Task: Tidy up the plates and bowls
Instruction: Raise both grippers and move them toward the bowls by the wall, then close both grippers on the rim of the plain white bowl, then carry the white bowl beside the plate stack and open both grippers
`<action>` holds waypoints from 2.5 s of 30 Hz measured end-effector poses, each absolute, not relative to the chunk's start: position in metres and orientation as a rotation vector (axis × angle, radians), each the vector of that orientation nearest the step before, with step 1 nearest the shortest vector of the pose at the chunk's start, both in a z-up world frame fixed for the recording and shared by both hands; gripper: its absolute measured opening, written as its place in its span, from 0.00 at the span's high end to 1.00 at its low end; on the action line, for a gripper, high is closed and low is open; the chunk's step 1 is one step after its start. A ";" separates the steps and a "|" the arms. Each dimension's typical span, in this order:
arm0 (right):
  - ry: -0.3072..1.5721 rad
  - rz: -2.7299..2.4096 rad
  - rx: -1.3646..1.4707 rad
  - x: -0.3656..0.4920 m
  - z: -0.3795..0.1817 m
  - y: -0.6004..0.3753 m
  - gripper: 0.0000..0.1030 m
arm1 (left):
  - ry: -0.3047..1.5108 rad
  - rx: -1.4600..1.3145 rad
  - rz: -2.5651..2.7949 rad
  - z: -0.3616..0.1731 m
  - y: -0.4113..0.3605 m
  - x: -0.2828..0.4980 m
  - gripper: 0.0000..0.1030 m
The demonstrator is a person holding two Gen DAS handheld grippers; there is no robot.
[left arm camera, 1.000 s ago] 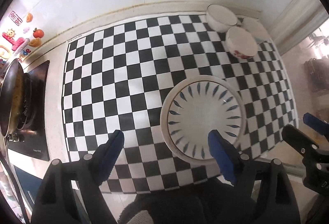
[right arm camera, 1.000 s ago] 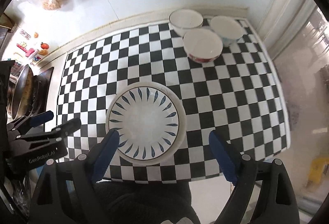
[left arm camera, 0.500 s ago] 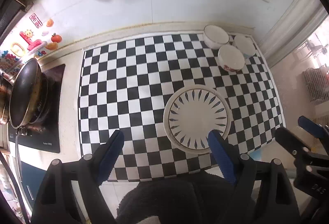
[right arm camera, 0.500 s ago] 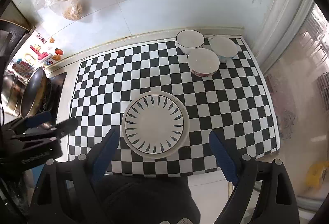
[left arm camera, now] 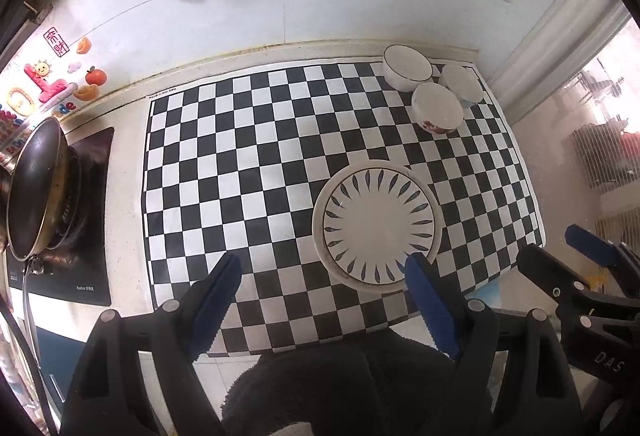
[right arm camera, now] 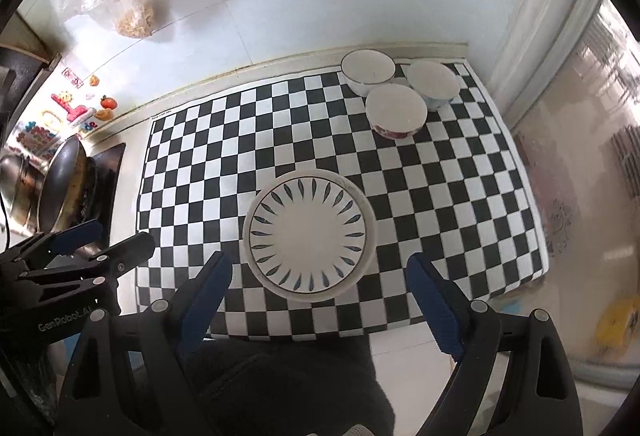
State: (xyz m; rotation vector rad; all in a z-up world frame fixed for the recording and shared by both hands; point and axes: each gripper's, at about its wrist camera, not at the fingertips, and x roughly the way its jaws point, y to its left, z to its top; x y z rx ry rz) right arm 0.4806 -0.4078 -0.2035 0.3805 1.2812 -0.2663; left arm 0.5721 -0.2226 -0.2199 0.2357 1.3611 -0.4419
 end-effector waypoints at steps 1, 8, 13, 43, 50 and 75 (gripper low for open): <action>1.276 -0.277 0.396 0.481 -0.205 -0.409 0.12 | 1.361 0.230 -0.447 -0.221 -0.222 0.575 0.19; 1.148 -0.371 0.439 0.491 -0.222 -0.446 0.12 | 1.270 0.257 -0.441 -0.230 -0.235 0.601 0.19; 1.125 -0.376 0.561 0.506 -0.255 -0.500 0.12 | 1.241 0.230 -0.409 -0.248 -0.260 0.627 0.19; 1.494 -0.150 0.842 0.663 -0.535 -0.725 0.72 | 1.640 0.174 -0.377 -0.463 -0.501 0.736 0.49; 1.491 -0.123 0.880 0.664 -0.547 -0.723 0.84 | 1.707 0.140 -0.429 -0.490 -0.508 0.736 0.77; 1.539 -0.086 0.779 0.534 -0.486 -0.698 0.86 | 1.721 0.194 -0.553 -0.439 -0.512 0.592 0.79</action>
